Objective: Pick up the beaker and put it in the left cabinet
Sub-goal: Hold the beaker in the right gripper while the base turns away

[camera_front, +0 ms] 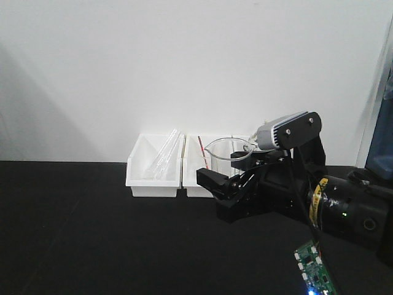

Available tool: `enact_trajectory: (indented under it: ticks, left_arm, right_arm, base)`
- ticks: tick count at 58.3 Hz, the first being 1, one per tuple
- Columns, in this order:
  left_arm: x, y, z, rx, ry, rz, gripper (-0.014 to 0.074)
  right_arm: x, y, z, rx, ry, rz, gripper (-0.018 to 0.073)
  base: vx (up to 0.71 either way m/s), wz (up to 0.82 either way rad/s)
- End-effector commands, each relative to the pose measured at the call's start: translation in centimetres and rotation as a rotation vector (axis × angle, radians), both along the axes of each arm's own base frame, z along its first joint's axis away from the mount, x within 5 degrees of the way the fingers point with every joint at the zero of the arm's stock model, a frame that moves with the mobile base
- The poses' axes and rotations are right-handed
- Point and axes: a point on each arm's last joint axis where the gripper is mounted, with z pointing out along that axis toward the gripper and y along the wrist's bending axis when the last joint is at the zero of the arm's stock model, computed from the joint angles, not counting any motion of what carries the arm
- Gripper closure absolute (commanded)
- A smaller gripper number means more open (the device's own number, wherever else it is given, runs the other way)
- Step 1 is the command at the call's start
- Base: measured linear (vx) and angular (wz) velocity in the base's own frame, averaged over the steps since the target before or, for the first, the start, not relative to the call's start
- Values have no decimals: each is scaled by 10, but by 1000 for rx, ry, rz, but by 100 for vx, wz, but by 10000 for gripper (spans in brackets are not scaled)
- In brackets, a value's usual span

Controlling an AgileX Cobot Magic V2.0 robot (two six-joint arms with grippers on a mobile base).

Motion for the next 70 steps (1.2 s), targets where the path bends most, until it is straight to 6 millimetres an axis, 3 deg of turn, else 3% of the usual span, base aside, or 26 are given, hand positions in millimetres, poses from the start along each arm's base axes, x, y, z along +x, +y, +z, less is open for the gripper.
enact_trajectory:
  ticks: [1,70]
  left_arm:
    - [-2,0,3,-22,-84,0,595]
    - [-2,0,3,-22,-84,0,595]
  right_arm:
    - [-8,-1,24,56,-62,26,426]
    - [-7,-1,24,56,-62,25,426]
  base:
    - [0,0]
    - [-3,0]
